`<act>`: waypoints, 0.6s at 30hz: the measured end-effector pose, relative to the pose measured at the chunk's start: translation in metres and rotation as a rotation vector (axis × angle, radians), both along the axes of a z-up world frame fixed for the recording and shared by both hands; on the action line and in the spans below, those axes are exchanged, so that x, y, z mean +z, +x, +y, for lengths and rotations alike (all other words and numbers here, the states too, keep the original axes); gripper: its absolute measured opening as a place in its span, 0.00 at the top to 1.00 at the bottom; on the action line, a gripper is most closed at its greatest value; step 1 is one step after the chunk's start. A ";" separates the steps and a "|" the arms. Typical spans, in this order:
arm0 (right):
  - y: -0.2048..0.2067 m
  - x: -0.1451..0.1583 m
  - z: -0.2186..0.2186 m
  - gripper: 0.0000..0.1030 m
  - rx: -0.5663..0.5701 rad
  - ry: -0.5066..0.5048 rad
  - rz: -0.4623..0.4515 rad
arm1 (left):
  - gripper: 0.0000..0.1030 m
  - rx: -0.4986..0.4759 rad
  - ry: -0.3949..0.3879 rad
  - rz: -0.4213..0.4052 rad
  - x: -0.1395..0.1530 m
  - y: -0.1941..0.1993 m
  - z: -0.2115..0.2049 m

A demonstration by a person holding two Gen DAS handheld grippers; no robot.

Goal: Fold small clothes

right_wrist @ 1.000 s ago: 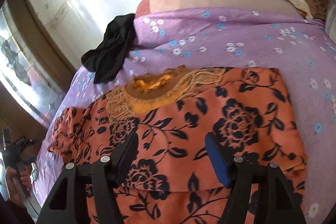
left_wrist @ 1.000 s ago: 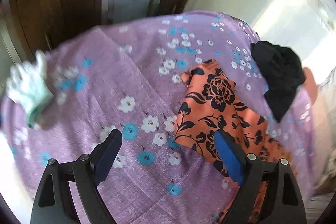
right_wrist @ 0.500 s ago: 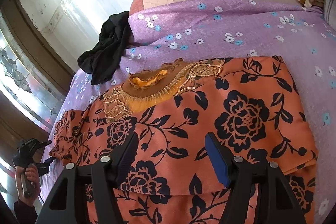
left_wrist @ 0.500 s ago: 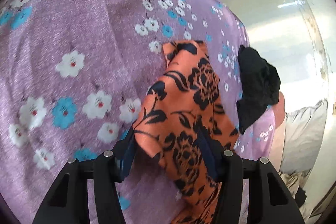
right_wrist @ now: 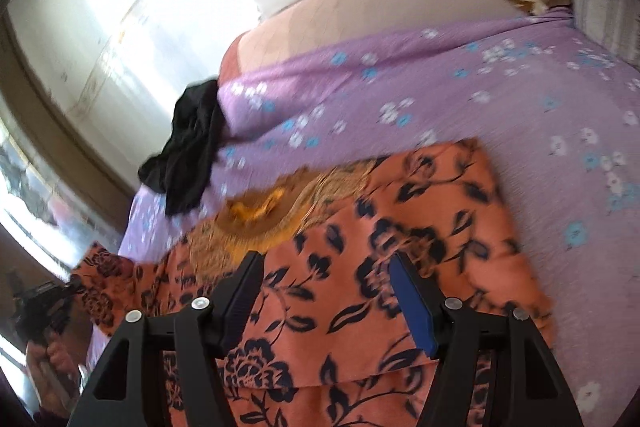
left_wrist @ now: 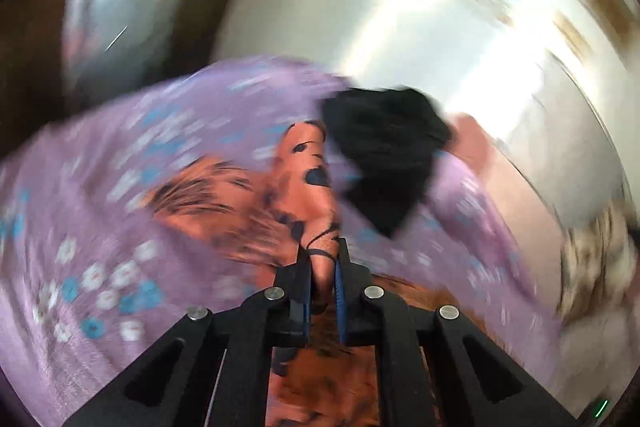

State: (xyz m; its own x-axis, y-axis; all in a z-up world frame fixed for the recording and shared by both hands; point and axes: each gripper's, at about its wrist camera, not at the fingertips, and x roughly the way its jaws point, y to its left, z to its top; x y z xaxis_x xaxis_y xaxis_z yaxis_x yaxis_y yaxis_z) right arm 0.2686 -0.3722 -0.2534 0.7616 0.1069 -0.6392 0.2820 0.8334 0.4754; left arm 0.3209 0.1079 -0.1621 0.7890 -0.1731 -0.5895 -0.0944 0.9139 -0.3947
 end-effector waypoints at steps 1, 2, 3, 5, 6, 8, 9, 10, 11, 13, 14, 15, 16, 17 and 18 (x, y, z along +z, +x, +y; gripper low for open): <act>-0.003 0.002 -0.007 0.34 -0.022 0.003 -0.007 | 0.91 -0.065 0.043 -0.020 0.008 -0.008 -0.027; -0.006 0.004 -0.012 0.34 -0.039 0.005 -0.013 | 0.91 -0.123 0.081 -0.032 0.013 -0.012 -0.052; -0.009 0.006 -0.021 0.34 -0.066 0.007 -0.024 | 0.91 -0.217 0.147 -0.045 0.017 -0.021 -0.092; -0.014 0.008 -0.035 0.34 -0.113 0.006 -0.031 | 0.90 -0.383 0.263 -0.041 0.010 -0.036 -0.153; -0.015 0.009 -0.040 0.34 -0.125 0.011 -0.030 | 0.88 -0.483 0.337 -0.022 0.001 -0.047 -0.184; -0.018 0.010 -0.055 0.33 -0.165 0.033 -0.024 | 0.73 -0.676 0.497 0.034 -0.030 -0.069 -0.241; -0.018 0.009 -0.058 0.33 -0.176 0.040 -0.021 | 0.59 -0.729 0.556 0.053 -0.043 -0.077 -0.255; -0.019 0.009 -0.063 0.33 -0.185 0.054 -0.021 | 0.51 -0.761 0.618 0.070 -0.056 -0.083 -0.265; -0.019 0.010 -0.067 0.33 -0.189 0.068 -0.023 | 0.50 -0.761 0.658 0.072 -0.063 -0.086 -0.266; -0.017 0.011 -0.068 0.31 -0.185 0.065 -0.021 | 0.49 -0.734 0.670 0.051 -0.058 -0.085 -0.249; -0.015 0.012 -0.065 0.31 -0.170 0.052 -0.019 | 0.47 -0.713 0.641 0.040 -0.051 -0.081 -0.235; -0.013 0.013 -0.063 0.31 -0.157 0.043 -0.017 | 0.38 -0.687 0.605 0.031 -0.043 -0.082 -0.222; -0.009 0.013 -0.057 0.31 -0.128 0.031 -0.010 | 0.28 -0.622 0.530 0.021 -0.029 -0.071 -0.192; -0.008 0.012 -0.051 0.31 -0.107 0.026 -0.007 | 0.25 -0.560 0.477 0.021 -0.023 -0.064 -0.167; -0.004 0.011 -0.043 0.31 -0.073 0.019 0.002 | 0.22 -0.473 0.430 0.037 -0.018 -0.053 -0.138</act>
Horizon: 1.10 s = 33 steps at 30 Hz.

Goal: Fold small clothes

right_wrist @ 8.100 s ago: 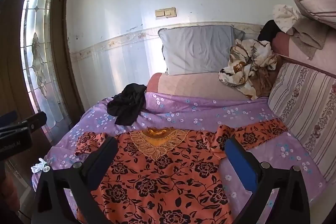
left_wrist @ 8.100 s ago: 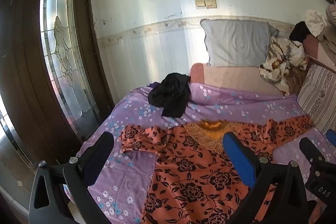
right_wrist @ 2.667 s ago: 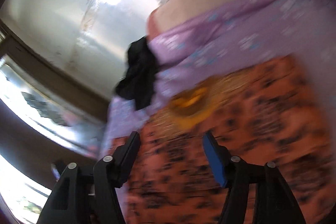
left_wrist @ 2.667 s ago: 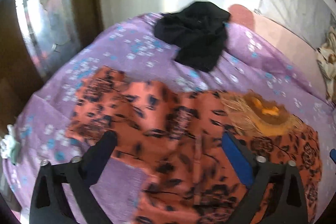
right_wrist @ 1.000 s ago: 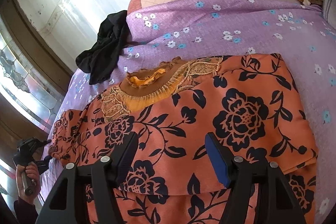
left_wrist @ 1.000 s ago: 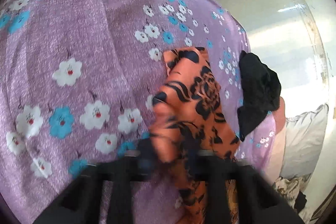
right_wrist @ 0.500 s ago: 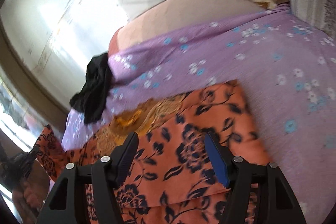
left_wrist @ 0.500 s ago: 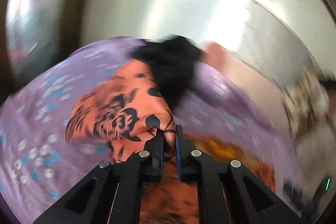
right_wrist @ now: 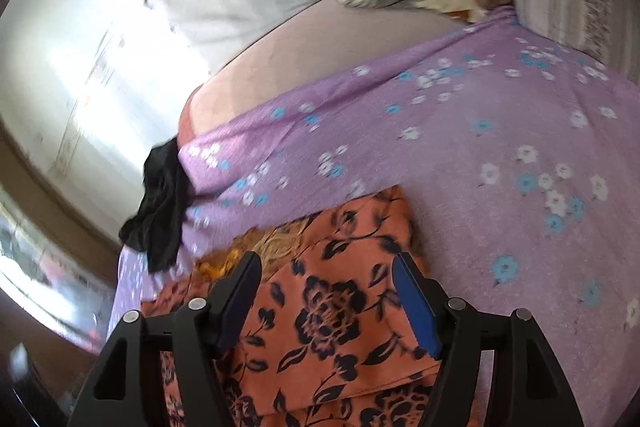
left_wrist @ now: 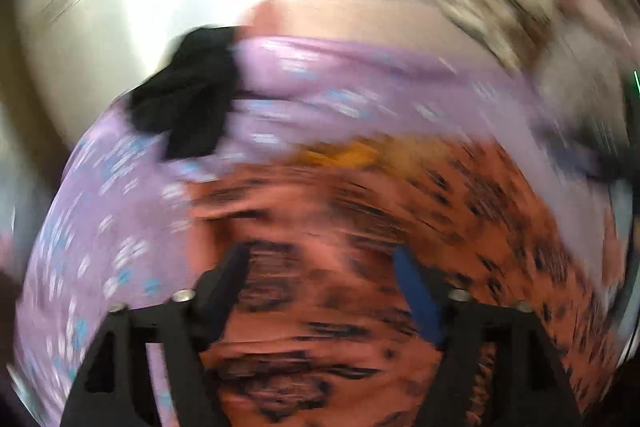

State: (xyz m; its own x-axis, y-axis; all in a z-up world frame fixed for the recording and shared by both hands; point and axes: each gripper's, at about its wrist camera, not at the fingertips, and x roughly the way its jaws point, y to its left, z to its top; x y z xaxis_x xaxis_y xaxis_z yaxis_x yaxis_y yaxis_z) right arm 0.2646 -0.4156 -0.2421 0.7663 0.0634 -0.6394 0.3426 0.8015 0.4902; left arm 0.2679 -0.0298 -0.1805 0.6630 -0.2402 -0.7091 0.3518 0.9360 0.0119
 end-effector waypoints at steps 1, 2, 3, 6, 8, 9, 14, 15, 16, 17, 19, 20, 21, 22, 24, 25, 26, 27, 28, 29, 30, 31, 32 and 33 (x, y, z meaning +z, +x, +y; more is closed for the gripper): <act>0.005 0.000 0.011 0.31 0.043 -0.011 0.011 | 0.22 0.086 -0.020 0.020 0.000 0.011 0.022; 0.009 0.001 0.023 0.31 0.089 -0.032 0.022 | 0.22 0.169 -0.034 0.053 -0.004 0.021 0.045; 0.012 0.002 0.032 0.31 0.118 -0.049 0.027 | 0.22 0.251 -0.043 0.106 -0.013 0.034 0.068; 0.025 0.009 0.082 0.26 0.263 -0.150 0.047 | 0.24 0.386 -0.015 0.280 -0.049 0.050 0.104; 0.039 0.015 0.128 0.25 0.389 -0.271 0.061 | 0.24 0.375 -0.040 0.368 -0.067 0.058 0.109; 0.045 0.016 0.149 0.24 0.445 -0.323 0.069 | 0.24 0.361 -0.050 0.393 -0.071 0.060 0.108; 0.093 0.015 0.244 0.24 0.675 -0.537 0.138 | 0.22 0.322 -0.134 0.403 -0.064 0.067 0.106; 0.101 0.011 0.257 0.24 0.701 -0.577 0.154 | 0.22 0.317 -0.170 0.420 -0.064 0.071 0.108; 0.112 0.007 0.276 0.24 0.739 -0.657 0.177 | 0.22 0.316 -0.194 0.431 -0.065 0.073 0.104; 0.122 0.001 0.292 0.24 0.767 -0.742 0.194 | 0.22 0.316 -0.215 0.442 -0.067 0.077 0.105; 0.140 -0.013 0.313 0.24 0.791 -0.863 0.231 | 0.22 0.326 -0.239 0.452 -0.078 0.085 0.103; 0.147 -0.019 0.318 0.24 0.801 -0.889 0.247 | 0.22 0.329 -0.247 0.452 -0.079 0.089 0.105; 0.156 -0.025 0.322 0.25 0.808 -0.903 0.260 | 0.22 0.331 -0.256 0.450 -0.077 0.087 0.104; 0.164 -0.030 0.323 0.27 0.810 -0.901 0.266 | 0.23 0.332 -0.263 0.447 -0.079 0.089 0.104; 0.173 -0.035 0.319 0.70 0.797 -0.876 0.273 | 0.27 0.330 -0.248 0.438 -0.081 0.092 0.101; 0.177 -0.035 0.312 0.92 0.776 -0.839 0.290 | 0.41 0.325 -0.235 0.435 -0.081 0.092 0.101; 0.177 -0.029 0.301 0.91 0.739 -0.786 0.271 | 0.50 0.314 -0.229 0.440 -0.083 0.094 0.098; 0.176 -0.023 0.294 0.92 0.717 -0.756 0.247 | 0.64 0.301 -0.243 0.445 -0.089 0.098 0.095; 0.173 -0.014 0.280 0.93 0.680 -0.711 0.218 | 0.78 0.283 -0.273 0.450 -0.089 0.098 0.092; 0.167 -0.003 0.260 0.94 0.629 -0.641 0.191 | 0.83 0.270 -0.284 0.447 -0.088 0.098 0.090; 0.164 0.005 0.245 0.94 0.597 -0.589 0.170 | 0.84 0.268 -0.271 0.436 -0.087 0.097 0.087; 0.154 0.018 0.218 0.94 0.537 -0.492 0.129 | 0.86 0.271 -0.245 0.413 -0.084 0.094 0.084; 0.146 0.026 0.201 0.94 0.498 -0.428 0.102 | 0.87 0.273 -0.232 0.399 -0.082 0.094 0.081; 0.133 0.036 0.176 0.94 0.441 -0.351 0.069 | 0.88 0.280 -0.233 0.394 -0.081 0.093 0.080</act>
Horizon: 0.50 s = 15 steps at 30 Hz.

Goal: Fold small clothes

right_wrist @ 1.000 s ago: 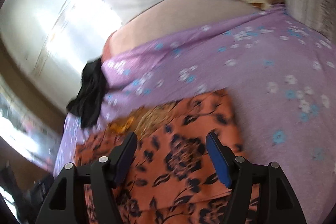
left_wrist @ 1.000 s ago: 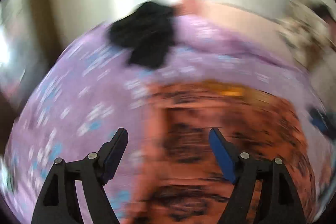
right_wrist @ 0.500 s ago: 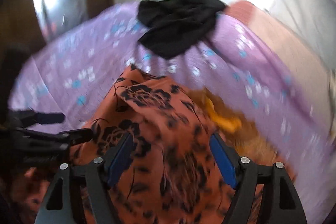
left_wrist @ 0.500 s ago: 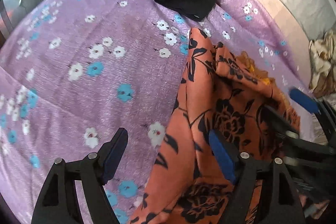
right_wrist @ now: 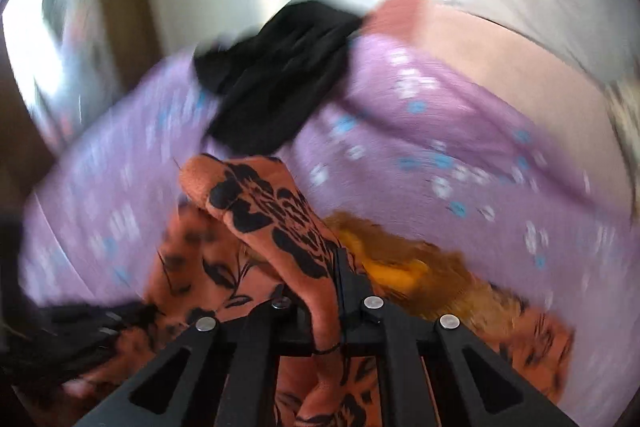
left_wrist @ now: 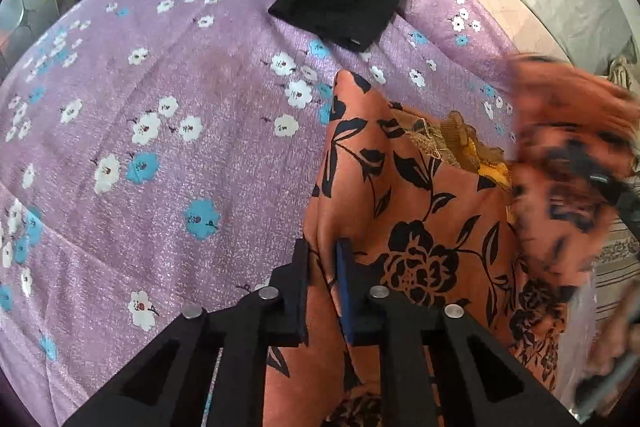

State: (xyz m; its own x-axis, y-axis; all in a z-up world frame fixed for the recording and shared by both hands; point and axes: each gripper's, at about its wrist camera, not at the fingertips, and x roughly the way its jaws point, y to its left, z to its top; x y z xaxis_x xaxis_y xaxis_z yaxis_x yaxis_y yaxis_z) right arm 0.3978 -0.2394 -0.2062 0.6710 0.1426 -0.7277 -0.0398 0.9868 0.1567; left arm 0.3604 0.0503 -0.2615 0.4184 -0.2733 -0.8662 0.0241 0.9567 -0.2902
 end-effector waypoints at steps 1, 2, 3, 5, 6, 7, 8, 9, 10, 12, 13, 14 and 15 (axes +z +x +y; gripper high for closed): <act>-0.014 0.007 -0.026 0.94 -0.058 0.069 -0.023 | 0.90 0.014 -0.012 -0.004 0.002 0.000 0.001; -0.028 0.012 -0.047 0.94 -0.104 0.120 -0.043 | 0.91 0.022 -0.021 -0.010 0.003 0.000 0.002; -0.047 0.013 -0.076 0.94 -0.164 0.174 -0.064 | 0.92 0.030 -0.024 -0.022 0.006 -0.001 0.003; -0.077 0.003 -0.123 0.94 -0.270 0.258 -0.078 | 0.95 0.041 -0.001 -0.044 0.010 -0.005 0.006; -0.088 -0.007 -0.143 0.94 -0.319 0.299 -0.065 | 1.00 0.053 0.018 -0.053 0.012 -0.008 0.009; -0.096 -0.020 -0.161 0.94 -0.364 0.337 -0.038 | 1.00 0.082 0.066 -0.066 0.014 -0.008 0.012; -0.105 -0.036 -0.178 0.91 -0.412 0.377 -0.003 | 1.00 0.106 0.099 -0.079 0.017 -0.010 0.021; -0.117 -0.054 -0.195 0.90 -0.480 0.425 0.036 | 1.00 0.127 0.115 -0.083 0.017 -0.010 0.027; -0.129 -0.075 -0.211 0.86 -0.546 0.490 0.084 | 1.00 0.131 0.109 -0.075 0.017 -0.009 0.030; -0.144 -0.107 -0.229 0.74 -0.617 0.597 0.175 | 1.00 0.130 0.079 -0.050 0.013 -0.008 0.036; -0.150 -0.116 -0.235 0.75 -0.644 0.656 0.181 | 1.00 0.123 0.055 -0.052 0.013 -0.008 0.037; -0.154 -0.116 -0.237 0.75 -0.656 0.694 0.166 | 1.00 0.114 0.045 -0.061 0.014 -0.009 0.034; -0.153 -0.108 -0.236 0.72 -0.654 0.691 0.151 | 0.99 0.103 0.040 -0.074 0.017 -0.009 0.030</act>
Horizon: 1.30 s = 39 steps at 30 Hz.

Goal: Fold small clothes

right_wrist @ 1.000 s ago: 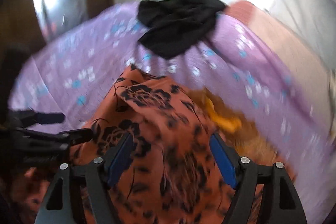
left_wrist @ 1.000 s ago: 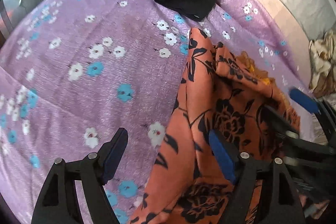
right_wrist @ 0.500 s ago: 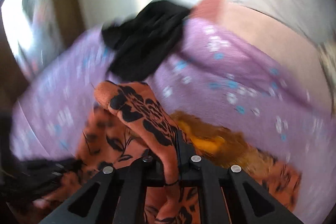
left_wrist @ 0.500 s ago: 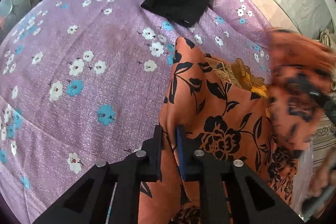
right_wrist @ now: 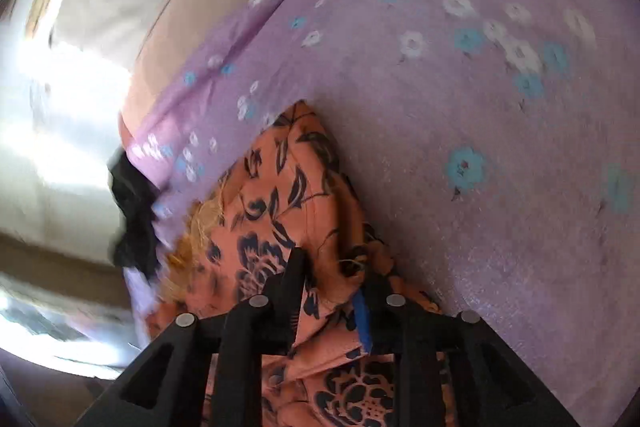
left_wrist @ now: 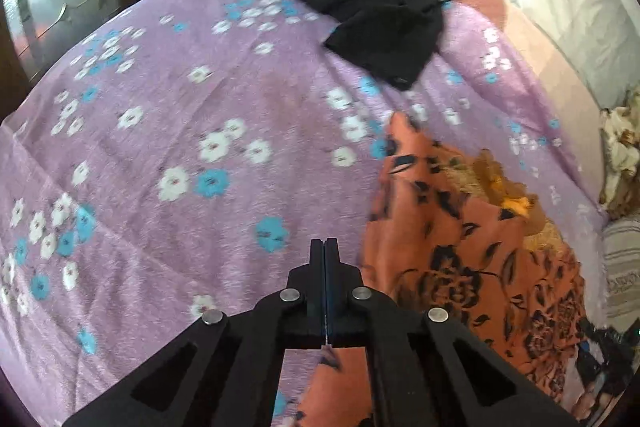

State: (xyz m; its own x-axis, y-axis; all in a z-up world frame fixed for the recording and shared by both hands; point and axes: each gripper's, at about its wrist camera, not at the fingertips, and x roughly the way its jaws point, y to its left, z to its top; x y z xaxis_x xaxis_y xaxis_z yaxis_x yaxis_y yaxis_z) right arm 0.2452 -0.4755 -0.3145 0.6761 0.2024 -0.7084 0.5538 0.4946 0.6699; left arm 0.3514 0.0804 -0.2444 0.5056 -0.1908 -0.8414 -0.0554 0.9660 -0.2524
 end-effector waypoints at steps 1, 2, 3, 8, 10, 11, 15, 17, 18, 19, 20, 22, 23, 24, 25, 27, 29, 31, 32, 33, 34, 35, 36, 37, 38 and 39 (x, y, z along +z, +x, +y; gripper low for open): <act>0.005 0.015 0.004 0.67 0.023 -0.047 -0.031 | 0.86 -0.010 -0.002 -0.009 0.002 0.000 -0.006; 0.009 0.031 0.009 0.58 0.051 -0.104 -0.071 | 0.70 -0.018 -0.009 -0.008 0.003 0.000 -0.011; 0.012 0.039 0.009 0.31 0.060 -0.135 -0.093 | 0.29 -0.030 -0.029 -0.006 0.003 0.001 -0.018; 0.022 0.065 0.025 0.26 0.056 -0.386 -0.148 | 0.11 -0.055 0.059 -0.064 0.002 0.005 -0.048; 0.033 0.058 0.025 0.30 0.109 -0.416 -0.110 | 0.16 -0.076 0.198 -0.046 -0.008 0.007 -0.063; 0.046 0.045 0.029 0.38 0.165 -0.437 -0.042 | 0.25 -0.082 0.242 -0.028 -0.014 0.008 -0.066; 0.052 0.004 0.028 0.55 0.224 -0.494 0.093 | 0.75 -0.080 0.145 0.007 -0.026 0.013 -0.064; 0.053 0.009 0.025 0.56 0.218 -0.474 0.119 | 0.79 -0.080 0.165 -0.007 -0.023 0.012 -0.065; 0.050 0.010 0.022 0.56 0.197 -0.459 0.116 | 0.81 -0.073 0.163 -0.008 -0.023 0.012 -0.064; 0.047 0.014 0.021 0.56 0.173 -0.443 0.111 | 0.84 -0.062 0.151 -0.011 -0.022 0.010 -0.062; 0.045 0.019 0.021 0.56 0.163 -0.443 0.101 | 0.85 -0.051 0.133 -0.016 -0.019 0.009 -0.060; 0.040 0.034 0.023 0.56 0.145 -0.479 0.056 | 0.86 -0.039 0.099 -0.027 -0.013 0.005 -0.055; 0.039 0.043 0.026 0.56 0.146 -0.505 0.023 | 0.86 -0.035 0.095 -0.034 -0.010 0.004 -0.053; 0.039 0.047 0.029 0.56 0.152 -0.514 0.002 | 0.86 -0.035 0.096 -0.036 -0.008 0.003 -0.051; 0.038 0.053 0.033 0.56 0.164 -0.510 -0.037 | 0.86 -0.035 0.093 -0.034 -0.007 0.001 -0.052; 0.041 0.057 0.038 0.56 0.193 -0.460 -0.095 | 0.87 -0.029 0.092 -0.025 -0.009 0.000 -0.048; 0.045 0.054 0.047 0.56 0.247 -0.385 -0.125 | 0.86 -0.033 0.101 -0.021 -0.010 -0.001 -0.049; 0.053 0.042 0.063 0.56 0.320 -0.328 -0.117 | 0.87 -0.035 0.130 -0.019 -0.011 -0.003 -0.050; 0.058 0.031 0.073 0.56 0.381 -0.306 -0.084 | 0.88 -0.031 0.161 -0.021 -0.011 -0.004 -0.051; 0.063 0.021 0.082 0.56 0.426 -0.296 -0.042 | 0.91 -0.025 0.193 -0.022 -0.012 -0.006 -0.051; 0.071 0.005 0.092 0.55 0.485 -0.296 0.044 | 0.92 -0.020 0.214 -0.021 -0.012 -0.006 -0.050; 0.071 0.001 0.098 0.56 0.495 -0.337 0.051 | 0.92 -0.012 0.226 -0.016 -0.014 -0.004 -0.049; 0.071 0.006 0.104 0.57 0.503 -0.392 0.033 | 0.92 -0.008 0.223 -0.006 -0.015 -0.004 -0.046; 0.072 0.010 0.106 0.57 0.514 -0.401 0.044 | 0.92 0.000 0.207 0.003 -0.014 -0.005 -0.043; 0.071 0.016 0.106 0.56 0.511 -0.382 0.028 | 0.92 0.010 0.197 -0.009 -0.009 -0.007 -0.043; 0.069 0.019 0.105 0.56 0.501 -0.363 -0.005 | 0.92 0.013 0.209 -0.040 -0.001 -0.010 -0.046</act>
State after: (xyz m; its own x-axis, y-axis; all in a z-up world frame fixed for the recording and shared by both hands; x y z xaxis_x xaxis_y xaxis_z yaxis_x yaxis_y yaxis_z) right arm 0.3143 -0.3706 -0.2952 0.5653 0.2428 -0.7884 0.1926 0.8905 0.4123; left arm 0.3413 0.0348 -0.2450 0.5410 -0.0070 -0.8410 -0.0625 0.9969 -0.0485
